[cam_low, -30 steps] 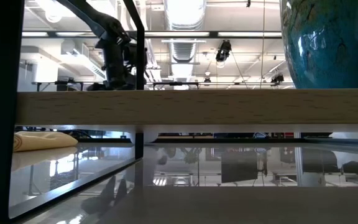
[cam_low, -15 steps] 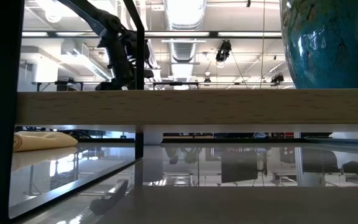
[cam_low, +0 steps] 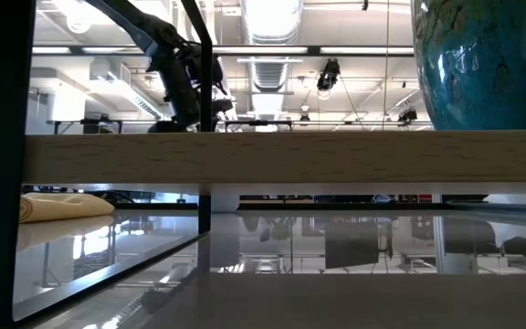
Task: Stack small to large cups/mugs on shelf
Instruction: Put the blue mug on the shelf
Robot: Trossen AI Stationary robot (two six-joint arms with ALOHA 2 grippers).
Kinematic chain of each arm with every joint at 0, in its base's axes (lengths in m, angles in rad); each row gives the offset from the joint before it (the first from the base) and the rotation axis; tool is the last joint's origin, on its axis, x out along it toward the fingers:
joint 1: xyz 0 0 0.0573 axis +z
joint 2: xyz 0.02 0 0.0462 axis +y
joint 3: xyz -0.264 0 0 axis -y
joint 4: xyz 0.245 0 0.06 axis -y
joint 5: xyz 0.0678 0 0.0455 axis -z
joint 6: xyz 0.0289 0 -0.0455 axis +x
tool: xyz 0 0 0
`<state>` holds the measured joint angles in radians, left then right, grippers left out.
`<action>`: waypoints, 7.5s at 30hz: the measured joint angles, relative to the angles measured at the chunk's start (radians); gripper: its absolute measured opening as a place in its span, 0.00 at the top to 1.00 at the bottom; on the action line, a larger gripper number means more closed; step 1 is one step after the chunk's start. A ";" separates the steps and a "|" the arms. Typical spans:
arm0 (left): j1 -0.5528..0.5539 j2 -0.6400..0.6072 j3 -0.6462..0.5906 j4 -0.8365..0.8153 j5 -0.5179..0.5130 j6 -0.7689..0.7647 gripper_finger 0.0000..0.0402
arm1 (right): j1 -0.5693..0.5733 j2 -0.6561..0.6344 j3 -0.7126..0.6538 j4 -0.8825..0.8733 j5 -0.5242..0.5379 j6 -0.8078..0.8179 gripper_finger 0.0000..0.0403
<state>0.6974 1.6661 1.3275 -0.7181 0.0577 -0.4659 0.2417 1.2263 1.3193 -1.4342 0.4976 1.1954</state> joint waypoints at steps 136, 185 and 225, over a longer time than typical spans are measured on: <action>-0.324 -0.181 -0.306 -0.020 -0.137 -0.238 0.79 | -0.510 0.512 0.017 0.828 -0.717 -0.550 0.98; -0.337 -0.147 -0.323 0.184 -0.134 -0.280 0.83 | -0.484 0.627 0.134 0.817 -0.697 -0.661 0.98; -0.298 -0.202 -0.308 0.030 -0.150 -0.329 0.71 | -0.572 0.624 0.168 0.769 -0.605 -0.575 0.59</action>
<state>0.3992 1.4644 1.0191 -0.6879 -0.0928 -0.7947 -0.3305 1.8500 1.4875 -0.6648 -0.1076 0.6205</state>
